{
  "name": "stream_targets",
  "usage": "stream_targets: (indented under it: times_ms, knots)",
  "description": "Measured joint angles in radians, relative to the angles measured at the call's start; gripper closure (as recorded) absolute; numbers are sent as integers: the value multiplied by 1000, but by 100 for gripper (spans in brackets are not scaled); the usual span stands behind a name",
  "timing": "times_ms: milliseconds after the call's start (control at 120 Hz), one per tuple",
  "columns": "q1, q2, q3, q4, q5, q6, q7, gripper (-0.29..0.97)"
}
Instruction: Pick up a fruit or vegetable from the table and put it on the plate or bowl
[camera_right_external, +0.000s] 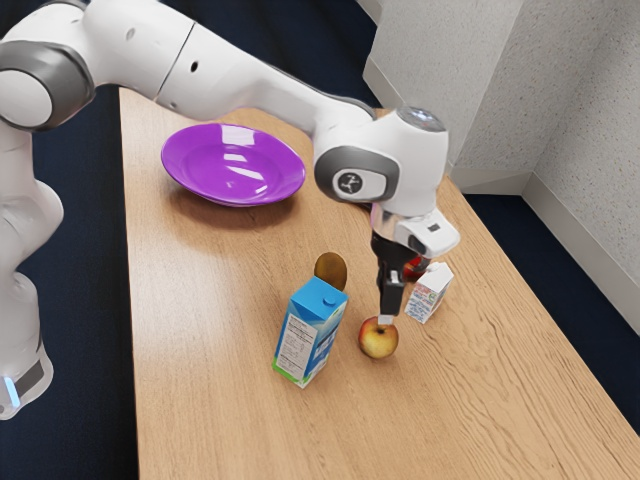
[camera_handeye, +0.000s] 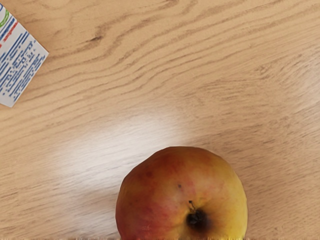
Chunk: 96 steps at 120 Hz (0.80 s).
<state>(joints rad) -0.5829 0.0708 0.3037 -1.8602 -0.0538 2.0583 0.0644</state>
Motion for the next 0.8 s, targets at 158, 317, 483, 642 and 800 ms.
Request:
stream_targets:
  times_ms: [158, 317, 483, 642, 800]
  knots:
    - [2, -4, 7, -21, -1, 17, 0, 0]
    - [11, -1, 15, -38, -1, 32, 0, 0]
    - [9, 16, 15, -42, -1, 46, 1, 0]
    - [8, 37, 15, -37, -3, 52, 2, 0]
    - [10, 43, 15, -38, -8, 58, 3, 0]
